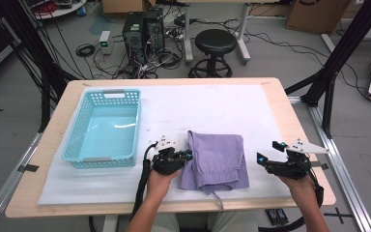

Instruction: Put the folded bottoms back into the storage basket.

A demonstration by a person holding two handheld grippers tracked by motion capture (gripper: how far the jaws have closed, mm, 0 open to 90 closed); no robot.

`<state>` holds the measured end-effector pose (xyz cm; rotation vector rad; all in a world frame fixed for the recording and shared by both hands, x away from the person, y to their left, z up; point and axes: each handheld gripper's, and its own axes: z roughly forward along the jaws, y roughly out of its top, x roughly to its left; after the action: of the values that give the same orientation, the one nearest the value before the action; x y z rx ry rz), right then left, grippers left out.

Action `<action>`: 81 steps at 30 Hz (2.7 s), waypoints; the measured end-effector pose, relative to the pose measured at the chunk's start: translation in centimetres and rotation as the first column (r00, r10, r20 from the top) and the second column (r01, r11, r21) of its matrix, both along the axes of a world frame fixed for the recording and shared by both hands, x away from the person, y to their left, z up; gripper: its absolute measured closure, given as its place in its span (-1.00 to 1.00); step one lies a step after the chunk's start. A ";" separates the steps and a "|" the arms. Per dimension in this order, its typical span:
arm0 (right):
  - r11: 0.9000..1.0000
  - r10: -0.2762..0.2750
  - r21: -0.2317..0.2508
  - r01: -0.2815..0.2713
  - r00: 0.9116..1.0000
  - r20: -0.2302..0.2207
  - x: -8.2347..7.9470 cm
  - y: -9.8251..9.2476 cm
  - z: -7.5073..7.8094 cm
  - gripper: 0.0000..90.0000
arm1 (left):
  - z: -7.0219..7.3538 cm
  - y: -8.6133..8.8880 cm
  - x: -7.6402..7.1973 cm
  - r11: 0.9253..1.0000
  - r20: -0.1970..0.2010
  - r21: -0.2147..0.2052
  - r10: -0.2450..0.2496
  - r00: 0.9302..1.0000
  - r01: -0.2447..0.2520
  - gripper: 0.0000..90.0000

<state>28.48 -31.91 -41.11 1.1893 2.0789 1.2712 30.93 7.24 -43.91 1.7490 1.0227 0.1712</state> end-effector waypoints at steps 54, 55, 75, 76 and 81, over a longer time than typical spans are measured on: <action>1.000 -0.001 0.009 0.001 1.000 -0.002 -0.2 -0.2 0.1 -0.58 | -1.3 -3.5 0.5 0.971 -0.019 0.223 0.098 0.995 -0.091 0.84; 1.000 -0.002 0.009 0.002 1.000 0.001 -0.2 -0.2 0.1 -0.58 | -1.3 -3.5 0.5 0.971 -0.020 0.222 0.100 0.995 -0.093 0.88; 1.000 -0.001 0.008 0.001 1.000 0.000 -0.3 -0.2 0.1 -0.58 | -0.9 -3.0 0.3 1.000 -0.019 -0.007 0.015 1.000 -0.015 0.65; 1.000 -0.001 0.010 0.001 1.000 -0.001 -0.3 -0.2 0.1 -0.58 | -1.1 -3.1 0.4 1.000 -0.028 0.009 0.030 0.999 -0.030 0.53; 1.000 -0.002 0.011 0.002 1.000 -0.001 -0.3 -0.3 0.1 -0.58 | -1.5 -3.5 0.7 0.991 -0.088 0.084 0.108 0.990 -0.101 -0.10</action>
<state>28.21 -32.23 -41.00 1.1965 2.0730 1.2833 31.66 3.78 -45.44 1.7894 1.1906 0.2008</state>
